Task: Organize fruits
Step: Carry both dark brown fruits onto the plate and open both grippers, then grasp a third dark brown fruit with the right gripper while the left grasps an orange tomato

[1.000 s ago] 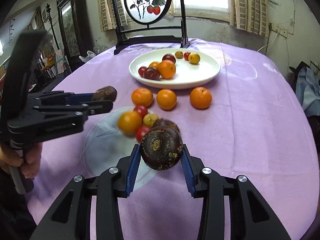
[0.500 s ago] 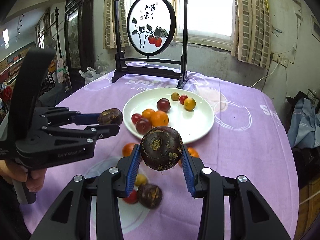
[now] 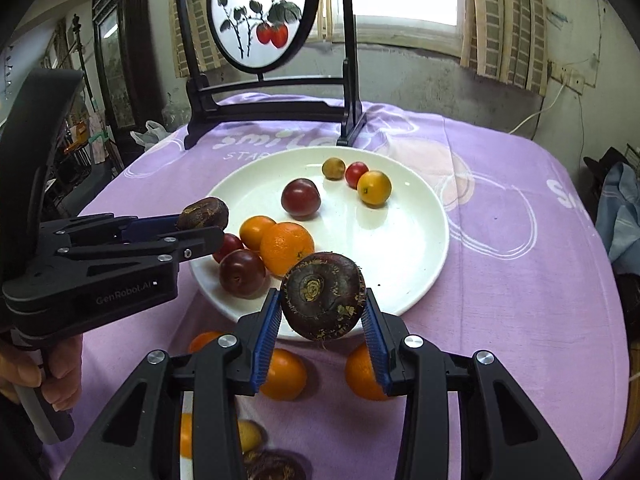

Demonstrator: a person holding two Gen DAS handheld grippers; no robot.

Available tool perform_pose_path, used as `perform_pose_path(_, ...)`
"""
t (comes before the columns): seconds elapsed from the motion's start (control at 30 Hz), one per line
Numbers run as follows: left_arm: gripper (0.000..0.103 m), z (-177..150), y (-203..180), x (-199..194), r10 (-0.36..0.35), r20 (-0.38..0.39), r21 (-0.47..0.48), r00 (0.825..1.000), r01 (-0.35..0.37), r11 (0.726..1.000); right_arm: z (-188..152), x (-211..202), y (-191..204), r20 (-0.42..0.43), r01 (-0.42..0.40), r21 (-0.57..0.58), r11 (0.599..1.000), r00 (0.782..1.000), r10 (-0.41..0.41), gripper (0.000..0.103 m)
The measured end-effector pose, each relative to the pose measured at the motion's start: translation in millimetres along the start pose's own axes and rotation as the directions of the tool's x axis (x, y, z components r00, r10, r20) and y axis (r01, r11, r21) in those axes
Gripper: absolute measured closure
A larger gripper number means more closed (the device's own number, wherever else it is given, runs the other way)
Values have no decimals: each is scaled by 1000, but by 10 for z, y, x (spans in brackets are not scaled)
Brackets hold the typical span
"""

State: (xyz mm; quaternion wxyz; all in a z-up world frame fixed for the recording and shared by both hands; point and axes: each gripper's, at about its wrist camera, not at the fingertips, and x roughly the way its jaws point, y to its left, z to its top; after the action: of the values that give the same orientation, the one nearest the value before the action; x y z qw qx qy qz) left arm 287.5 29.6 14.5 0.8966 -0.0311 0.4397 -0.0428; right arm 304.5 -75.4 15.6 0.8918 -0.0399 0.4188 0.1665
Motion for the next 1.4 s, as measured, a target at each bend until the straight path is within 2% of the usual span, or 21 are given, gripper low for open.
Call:
perform_pose_path(0.13, 62, 42, 30, 143, 3, -21, -31, 1000, -3, 1000, 23, 158, -47, -28, -21, 29, 999, 999, 22, 61)
perform_pose_path(0.27, 46, 42, 20, 98, 35, 6, -24, 999, -35, 999, 14, 156, -96, -18, -34, 51, 998, 999, 35, 60)
perform_pose_path(0.43, 42, -8, -1, -71, 28, 27, -11, 999, -27, 1000, -70, 40, -143, -17, -42, 63, 997, 999, 43, 60)
perform_pose_path(0.57, 37, -129, -40, -206, 18, 38, -3, 999, -18, 1000, -204, -80, -159, -17, -36, 64, 997, 999, 37, 53)
perform_pose_path(0.7, 26, -310, -87, -316, 20, 40, 13, 999, -21, 1000, -350, -203, -123, -25, -28, 37, 999, 999, 29, 53)
perform_pose_path(0.9, 20, -594, -106, -460, -3, 23, 24, 1000, 2, 1000, -592, -386, -79, -34, -29, 10, 1000, 999, 29, 51)
perform_pose_path(1.4, 18, -1075, -81, -698, -30, -1, 25, 1000, 30, 999, -1171, -607, 105, -88, -28, -45, 999, 996, 24, 48)
